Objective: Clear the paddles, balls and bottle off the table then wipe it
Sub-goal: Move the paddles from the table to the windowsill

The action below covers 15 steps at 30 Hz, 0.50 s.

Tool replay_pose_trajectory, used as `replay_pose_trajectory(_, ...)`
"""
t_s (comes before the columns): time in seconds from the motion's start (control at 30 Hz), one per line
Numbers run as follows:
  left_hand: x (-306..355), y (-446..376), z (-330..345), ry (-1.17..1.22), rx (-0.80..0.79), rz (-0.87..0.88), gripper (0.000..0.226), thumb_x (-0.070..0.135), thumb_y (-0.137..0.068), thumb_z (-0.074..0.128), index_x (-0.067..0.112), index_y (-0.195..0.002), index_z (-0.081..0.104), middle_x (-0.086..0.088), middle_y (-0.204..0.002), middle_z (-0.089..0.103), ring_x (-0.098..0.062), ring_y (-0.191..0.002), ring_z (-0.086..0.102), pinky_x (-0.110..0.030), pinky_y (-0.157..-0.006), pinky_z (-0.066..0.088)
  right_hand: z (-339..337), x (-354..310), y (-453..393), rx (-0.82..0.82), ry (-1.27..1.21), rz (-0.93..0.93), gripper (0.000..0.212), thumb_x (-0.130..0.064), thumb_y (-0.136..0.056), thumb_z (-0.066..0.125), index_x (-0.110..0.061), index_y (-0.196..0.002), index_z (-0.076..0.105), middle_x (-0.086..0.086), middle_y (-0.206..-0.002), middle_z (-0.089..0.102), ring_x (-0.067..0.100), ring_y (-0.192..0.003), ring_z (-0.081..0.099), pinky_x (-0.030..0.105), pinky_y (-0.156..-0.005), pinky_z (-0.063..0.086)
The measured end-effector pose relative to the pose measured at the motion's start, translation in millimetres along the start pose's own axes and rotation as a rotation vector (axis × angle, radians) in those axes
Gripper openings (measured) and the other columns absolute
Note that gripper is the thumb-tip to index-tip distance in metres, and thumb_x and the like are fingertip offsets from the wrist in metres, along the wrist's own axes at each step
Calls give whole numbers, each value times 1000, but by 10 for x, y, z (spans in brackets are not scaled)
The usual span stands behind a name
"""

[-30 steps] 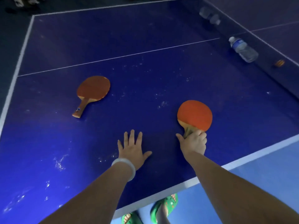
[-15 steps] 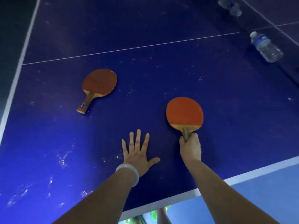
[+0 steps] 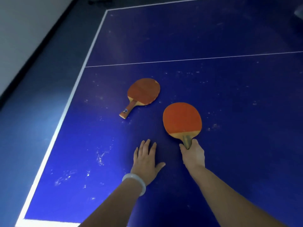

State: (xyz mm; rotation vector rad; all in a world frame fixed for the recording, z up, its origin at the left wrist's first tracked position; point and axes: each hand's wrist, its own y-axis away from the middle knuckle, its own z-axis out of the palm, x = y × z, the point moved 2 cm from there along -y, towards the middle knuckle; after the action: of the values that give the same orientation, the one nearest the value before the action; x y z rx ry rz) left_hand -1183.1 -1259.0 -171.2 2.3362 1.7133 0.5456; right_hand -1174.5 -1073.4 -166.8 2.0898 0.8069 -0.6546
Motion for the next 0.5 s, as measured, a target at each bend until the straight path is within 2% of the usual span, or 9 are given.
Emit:
replay_pose_trajectory(0.2, -560, -411, -372, 96, 129, -126, 77, 60, -95, 42, 20, -154, 14, -4, -160, 8, -24, -149, 4, -41, -121, 12, 376, -330, -66, 8, 41, -30, 21, -29, -95, 59, -14, -95, 45, 2, -76, 56, 17, -58, 55, 28, -47, 39)
replay_pose_trajectory(0.4, -976, -978, -646, 78, 203, -133, 86, 61, -91, 50, 17, -154, 10, -7, -160, 6, -28, -148, 7, -45, -118, 18, 667, -600, -157, 78, 39, 8, 24, -30, -95, 59, -11, -98, 44, 4, -75, 57, 23, -61, 58, 34, -52, 47)
replay_pose_trajectory(0.5, -1088, -1260, -758, 54, 250, -170, 92, 64, -89, 51, 13, -153, 10, -12, -157, 16, -29, -144, 18, -43, -115, 25, 756, -692, -210, 137, 9, 41, 26, -32, -95, 60, -11, -101, 46, 4, -76, 57, 23, -64, 59, 37, -57, 49)
